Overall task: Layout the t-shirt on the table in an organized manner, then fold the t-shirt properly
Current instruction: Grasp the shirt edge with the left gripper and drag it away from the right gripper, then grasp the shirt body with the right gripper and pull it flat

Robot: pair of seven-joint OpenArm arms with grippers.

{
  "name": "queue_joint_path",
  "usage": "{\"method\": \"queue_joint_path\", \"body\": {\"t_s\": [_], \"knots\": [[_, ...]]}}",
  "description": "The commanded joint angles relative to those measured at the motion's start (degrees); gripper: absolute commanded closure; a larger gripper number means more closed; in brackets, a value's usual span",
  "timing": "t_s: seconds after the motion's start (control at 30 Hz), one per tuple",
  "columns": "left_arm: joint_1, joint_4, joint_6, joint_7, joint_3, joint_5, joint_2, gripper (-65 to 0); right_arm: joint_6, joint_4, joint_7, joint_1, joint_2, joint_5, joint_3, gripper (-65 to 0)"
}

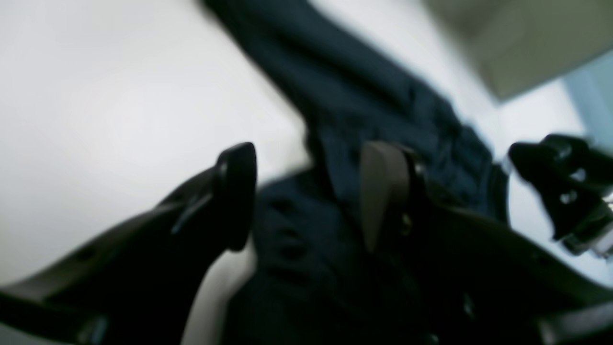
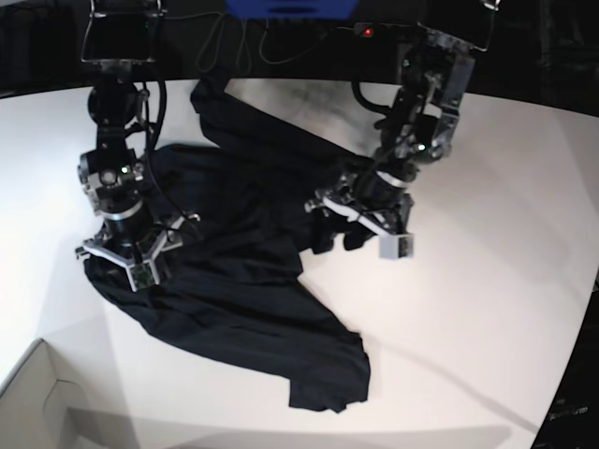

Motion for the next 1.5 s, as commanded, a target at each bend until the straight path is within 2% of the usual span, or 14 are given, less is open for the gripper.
{"method": "queue_joint_path", "body": {"t_s": [0.0,0.23,0.57,0.63,0.7,0.73,0.77,0.83,0.97,1.13,1.33,1.47], "knots": [[-1.9,-0.8,-0.4,-1.6,0.6,-0.4,0.9,-33.7,0.0,2.0,1.6,0.0,0.3,0.2,0.1,-34.5],[-8.2,-12.2,-0.4,-1.9,1.4,-0.4,5.7,-33.7,0.0,7.5,1.5,-5.6,1.8,0.2,0.2,-34.5],[-16.3,-26.1,-0.8,-1.9,1.5,-0.5,11.4,-32.2,0.0,11.0,1.7,-11.1,1.6,0.2,7.0,-34.5],[-16.4,-25.8,-0.9,-1.9,1.6,-0.5,11.4,-24.9,0.0,11.0,1.6,-11.1,1.6,0.2,8.2,-34.5],[-16.1,-24.1,-0.9,-1.9,1.5,-0.8,11.1,-12.2,0.0,10.8,1.8,-11.1,1.6,0.2,9.1,-34.5],[-16.0,-22.8,-0.9,-1.9,1.5,-1.0,10.8,-3.8,0.0,10.7,1.8,-11.1,1.7,0.2,9.6,-34.5],[-15.1,-21.6,-0.5,-1.8,1.2,-0.7,10.5,0.0,0.0,10.6,1.8,-10.9,1.7,0.2,9.9,-34.5],[-13.6,-18.1,-0.4,-1.9,1.0,-1.1,8.3,-1.6,0.0,10.6,1.8,-10.6,1.6,0.3,10.2,-34.5],[-9.8,-6.5,-0.4,-1.8,0.1,-1.2,1.8,0.0,0.0,10.5,1.8,-10.4,1.5,0.4,9.9,-34.5],[-3.9,4.7,-0.4,-1.5,-11.9,-1.2,-4.4,-0.1,0.0,9.6,1.9,-9.5,0.3,0.5,8.2,-34.5],[0.1,5.8,-0.9,-1.5,-28.9,-1.2,-10.6,-0.1,0.0,8.1,2.0,-9.5,-1.2,0.5,5.2,-34.4],[2.0,5.2,-0.9,-1.4,-36.1,-1.2,-13.0,-0.1,0.0,8.2,2.0,-9.5,-1.4,0.5,2.2,-34.4]]}}
